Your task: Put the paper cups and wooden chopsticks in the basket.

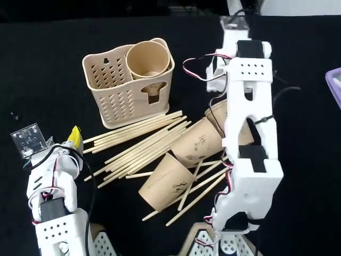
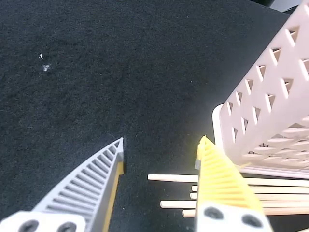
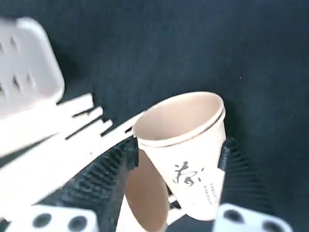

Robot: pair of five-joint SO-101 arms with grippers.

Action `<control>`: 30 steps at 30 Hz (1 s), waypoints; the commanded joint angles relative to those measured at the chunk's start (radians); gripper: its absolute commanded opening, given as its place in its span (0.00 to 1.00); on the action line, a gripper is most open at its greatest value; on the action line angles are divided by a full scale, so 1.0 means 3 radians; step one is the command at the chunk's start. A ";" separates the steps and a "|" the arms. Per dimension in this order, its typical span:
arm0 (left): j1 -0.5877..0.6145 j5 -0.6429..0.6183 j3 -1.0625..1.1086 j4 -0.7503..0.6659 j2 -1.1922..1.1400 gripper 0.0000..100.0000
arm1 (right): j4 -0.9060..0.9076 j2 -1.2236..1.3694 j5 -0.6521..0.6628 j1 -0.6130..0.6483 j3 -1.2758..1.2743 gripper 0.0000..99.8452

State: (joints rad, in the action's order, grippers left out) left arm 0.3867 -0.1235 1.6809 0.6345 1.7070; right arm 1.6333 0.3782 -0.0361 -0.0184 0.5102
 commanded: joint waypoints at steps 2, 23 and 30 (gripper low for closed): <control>0.0003 0.0036 0.0079 0.0005 0.0036 0.24 | -0.0031 -0.0187 -0.0450 0.0031 -0.0033 0.29; 0.0008 0.0036 0.0079 0.0005 0.0041 0.24 | 0.0419 0.0432 -0.0460 -0.0358 0.0105 0.28; 0.0008 0.0036 0.0079 0.0005 0.0041 0.24 | 0.0425 0.0422 -0.0133 -0.0511 0.0125 0.01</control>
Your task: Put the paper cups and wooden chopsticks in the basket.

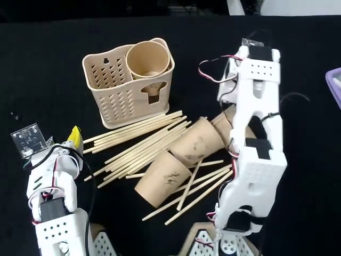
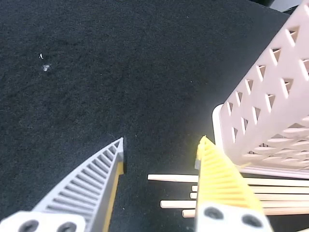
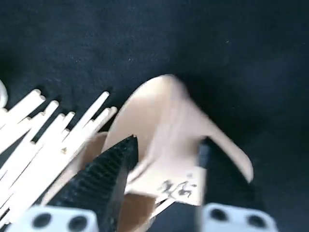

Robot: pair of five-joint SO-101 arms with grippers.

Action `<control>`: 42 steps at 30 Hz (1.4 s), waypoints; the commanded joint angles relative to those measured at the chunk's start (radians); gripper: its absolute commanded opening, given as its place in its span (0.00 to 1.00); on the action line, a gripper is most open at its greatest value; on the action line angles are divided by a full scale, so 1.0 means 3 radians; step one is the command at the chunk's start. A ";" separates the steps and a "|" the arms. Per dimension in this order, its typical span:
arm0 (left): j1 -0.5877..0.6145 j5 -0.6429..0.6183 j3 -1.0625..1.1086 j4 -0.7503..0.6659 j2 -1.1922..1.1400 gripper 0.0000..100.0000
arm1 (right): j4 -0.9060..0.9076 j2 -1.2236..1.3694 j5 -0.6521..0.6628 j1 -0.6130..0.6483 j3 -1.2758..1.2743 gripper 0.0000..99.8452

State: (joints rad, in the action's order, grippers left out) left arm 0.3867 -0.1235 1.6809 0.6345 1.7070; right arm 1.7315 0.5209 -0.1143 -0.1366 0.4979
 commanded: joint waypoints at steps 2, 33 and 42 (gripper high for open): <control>0.0008 0.0036 0.0079 0.0005 0.0041 0.24 | 0.0102 -0.0059 0.0184 -0.0184 0.0166 0.03; 0.0003 0.0036 0.0079 -0.0010 0.0041 0.24 | -0.0113 -0.3261 0.0491 0.0598 -0.0258 0.01; 0.0003 0.0036 0.0079 0.0005 0.0041 0.24 | -0.1412 -0.3383 0.0148 0.1754 -0.0335 0.01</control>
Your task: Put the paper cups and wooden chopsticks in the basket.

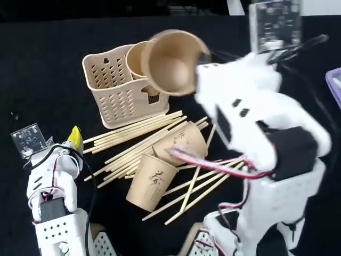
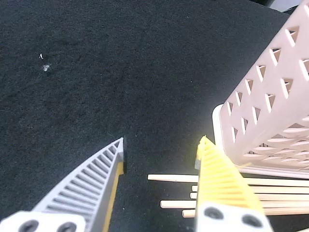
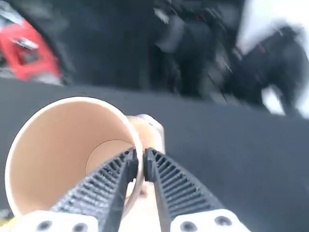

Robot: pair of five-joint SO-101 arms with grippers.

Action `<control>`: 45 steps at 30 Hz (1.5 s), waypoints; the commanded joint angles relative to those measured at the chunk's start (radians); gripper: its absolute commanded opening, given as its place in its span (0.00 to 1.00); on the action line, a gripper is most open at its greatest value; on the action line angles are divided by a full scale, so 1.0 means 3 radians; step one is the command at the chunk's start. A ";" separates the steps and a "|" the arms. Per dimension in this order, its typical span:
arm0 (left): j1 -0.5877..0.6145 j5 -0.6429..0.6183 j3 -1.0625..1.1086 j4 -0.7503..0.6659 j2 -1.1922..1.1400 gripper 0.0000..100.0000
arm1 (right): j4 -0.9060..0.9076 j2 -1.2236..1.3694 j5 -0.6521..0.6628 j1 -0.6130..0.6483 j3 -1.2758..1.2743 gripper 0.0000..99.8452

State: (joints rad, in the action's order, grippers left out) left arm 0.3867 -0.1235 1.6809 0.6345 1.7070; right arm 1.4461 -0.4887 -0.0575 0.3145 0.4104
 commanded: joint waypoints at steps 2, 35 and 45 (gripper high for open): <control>0.0003 0.0036 0.0079 0.0005 0.0041 0.24 | -0.0747 0.0090 -0.0031 0.0276 -0.0192 0.01; 0.0008 0.0036 0.0079 0.0005 0.0041 0.24 | -0.0225 0.0361 -0.0026 -0.0143 -0.0130 0.29; 0.0008 0.0036 0.0079 0.0010 0.0041 0.24 | 0.0926 0.0110 -0.0026 -0.0138 -0.0197 0.29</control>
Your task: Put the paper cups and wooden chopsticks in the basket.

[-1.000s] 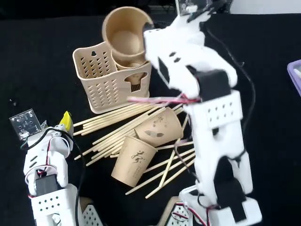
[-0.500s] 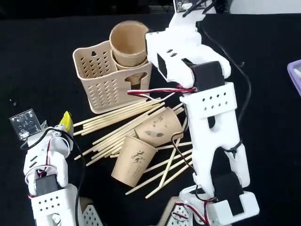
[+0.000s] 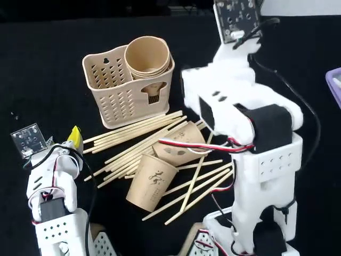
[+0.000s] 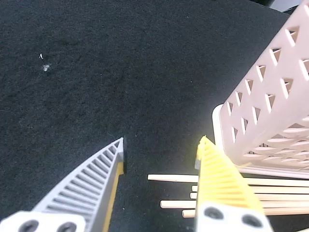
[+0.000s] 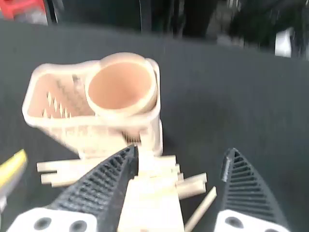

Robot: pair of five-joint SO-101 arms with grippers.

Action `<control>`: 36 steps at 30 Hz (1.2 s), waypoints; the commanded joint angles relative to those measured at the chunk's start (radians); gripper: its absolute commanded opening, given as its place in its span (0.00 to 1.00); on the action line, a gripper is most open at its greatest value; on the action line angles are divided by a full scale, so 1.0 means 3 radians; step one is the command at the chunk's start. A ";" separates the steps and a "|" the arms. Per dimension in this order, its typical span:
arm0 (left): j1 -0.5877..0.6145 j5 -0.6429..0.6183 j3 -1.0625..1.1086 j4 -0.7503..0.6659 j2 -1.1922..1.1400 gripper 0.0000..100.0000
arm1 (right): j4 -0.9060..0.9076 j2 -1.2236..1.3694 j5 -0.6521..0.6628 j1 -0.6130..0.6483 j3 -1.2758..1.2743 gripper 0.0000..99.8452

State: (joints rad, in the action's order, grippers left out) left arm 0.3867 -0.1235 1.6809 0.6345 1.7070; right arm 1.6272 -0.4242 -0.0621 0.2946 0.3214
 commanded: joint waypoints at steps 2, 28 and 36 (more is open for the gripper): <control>0.0008 0.0036 0.0079 0.0010 0.0041 0.24 | 0.0430 -0.0120 -0.0010 -0.0077 -0.0151 0.29; 0.0003 0.0036 0.0079 0.0010 0.0041 0.24 | -0.1238 -0.0161 0.1366 -0.0133 -0.3388 0.15; 0.0003 0.0036 0.0079 0.0010 0.0041 0.24 | -0.1008 -0.0775 0.1683 -0.0164 -0.3363 0.01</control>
State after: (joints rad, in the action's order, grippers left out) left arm 0.3867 -0.1235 1.6809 0.6345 1.7070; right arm 1.2881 -0.5562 0.4242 0.2455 -0.7081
